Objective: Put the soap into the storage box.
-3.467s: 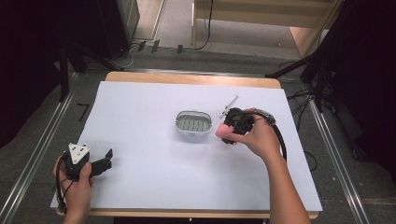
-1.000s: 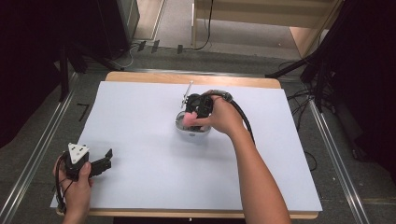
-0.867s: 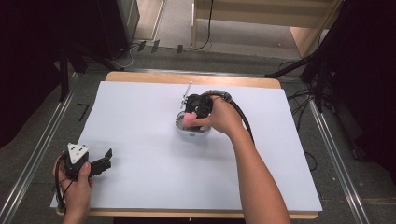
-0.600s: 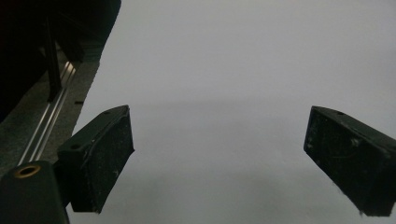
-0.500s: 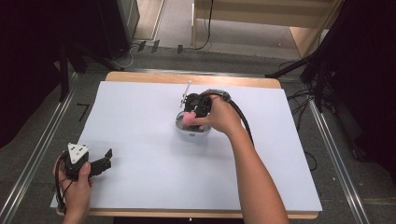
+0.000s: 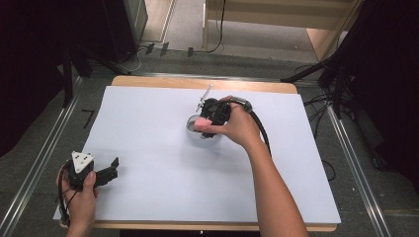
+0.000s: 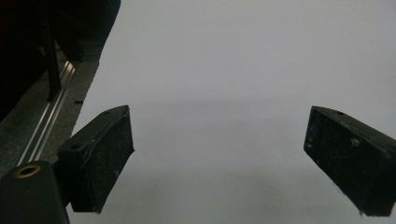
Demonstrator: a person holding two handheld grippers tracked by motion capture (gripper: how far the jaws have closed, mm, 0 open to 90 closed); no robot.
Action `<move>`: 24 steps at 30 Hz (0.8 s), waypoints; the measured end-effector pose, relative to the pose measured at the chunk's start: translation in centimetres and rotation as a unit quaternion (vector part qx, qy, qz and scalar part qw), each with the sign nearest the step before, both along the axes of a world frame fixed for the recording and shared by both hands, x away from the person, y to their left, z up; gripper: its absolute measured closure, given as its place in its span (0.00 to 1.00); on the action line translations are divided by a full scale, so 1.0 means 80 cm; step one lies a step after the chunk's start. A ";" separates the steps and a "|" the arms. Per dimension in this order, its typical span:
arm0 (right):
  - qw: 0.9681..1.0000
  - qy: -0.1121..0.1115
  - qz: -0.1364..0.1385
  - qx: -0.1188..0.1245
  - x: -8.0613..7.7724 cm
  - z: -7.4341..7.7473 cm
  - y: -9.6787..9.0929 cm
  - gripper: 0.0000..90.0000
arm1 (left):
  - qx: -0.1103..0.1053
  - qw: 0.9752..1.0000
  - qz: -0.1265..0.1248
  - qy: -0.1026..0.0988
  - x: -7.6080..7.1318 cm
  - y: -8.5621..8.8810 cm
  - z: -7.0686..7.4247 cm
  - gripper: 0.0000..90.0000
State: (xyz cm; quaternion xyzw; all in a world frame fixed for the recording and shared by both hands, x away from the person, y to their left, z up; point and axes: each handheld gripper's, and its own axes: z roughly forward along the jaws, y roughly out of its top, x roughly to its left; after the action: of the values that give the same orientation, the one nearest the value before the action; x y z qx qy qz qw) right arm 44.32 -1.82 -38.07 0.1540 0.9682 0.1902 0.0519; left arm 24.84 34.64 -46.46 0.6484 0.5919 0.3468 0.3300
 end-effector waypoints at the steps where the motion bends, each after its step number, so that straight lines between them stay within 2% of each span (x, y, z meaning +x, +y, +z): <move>1: 1.000 0.000 0.000 0.000 -0.001 -0.001 -0.002 0.35 | 0.000 1.000 0.000 0.001 0.000 0.000 0.000 0.10; 7: 1.000 -0.001 -0.029 0.006 -0.014 -0.005 -0.017 0.28 | 0.002 1.000 0.000 0.000 0.000 -0.001 0.000 0.10; 9: 0.999 -0.013 -0.045 0.005 -0.022 -0.008 -0.023 0.20 | 0.002 1.000 0.000 0.000 0.000 -0.001 0.000 0.10; 10: 0.999 -0.013 -0.045 0.005 -0.022 -0.008 -0.023 0.20 | 0.002 1.000 0.000 0.000 0.000 -0.001 0.000 0.10; 13: 0.999 0.005 -0.051 0.011 -0.027 -0.012 -0.030 0.13 | 0.002 1.000 0.000 0.000 0.000 -0.001 0.000 0.10; 14: 0.999 0.005 -0.051 0.011 -0.027 -0.012 -0.030 0.13 | 0.002 1.000 0.000 0.000 0.000 -0.001 0.000 0.10; 16: 0.998 0.011 -0.058 0.014 -0.031 -0.016 -0.033 0.04 | 0.003 1.000 0.000 0.000 0.000 -0.001 0.000 0.10; 17: 0.998 0.005 -0.065 0.010 -0.034 -0.019 -0.035 0.00 | 0.003 1.000 0.000 0.000 0.000 -0.001 0.000 0.10; 20: 0.998 -0.001 -0.065 0.010 -0.038 -0.022 -0.039 0.00 | 0.002 1.000 0.000 0.000 0.000 -0.001 0.000 0.10; 24: 0.997 0.007 -0.075 0.017 -0.043 -0.025 -0.046 0.00 | 0.002 1.000 0.000 0.000 0.000 -0.001 0.000 0.10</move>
State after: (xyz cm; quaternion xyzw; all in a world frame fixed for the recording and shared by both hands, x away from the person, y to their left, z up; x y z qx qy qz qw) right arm 40.88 -5.51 -40.08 0.2282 0.9510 0.2009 0.0566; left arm 24.85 34.55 -46.49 0.6490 0.5912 0.3484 0.3285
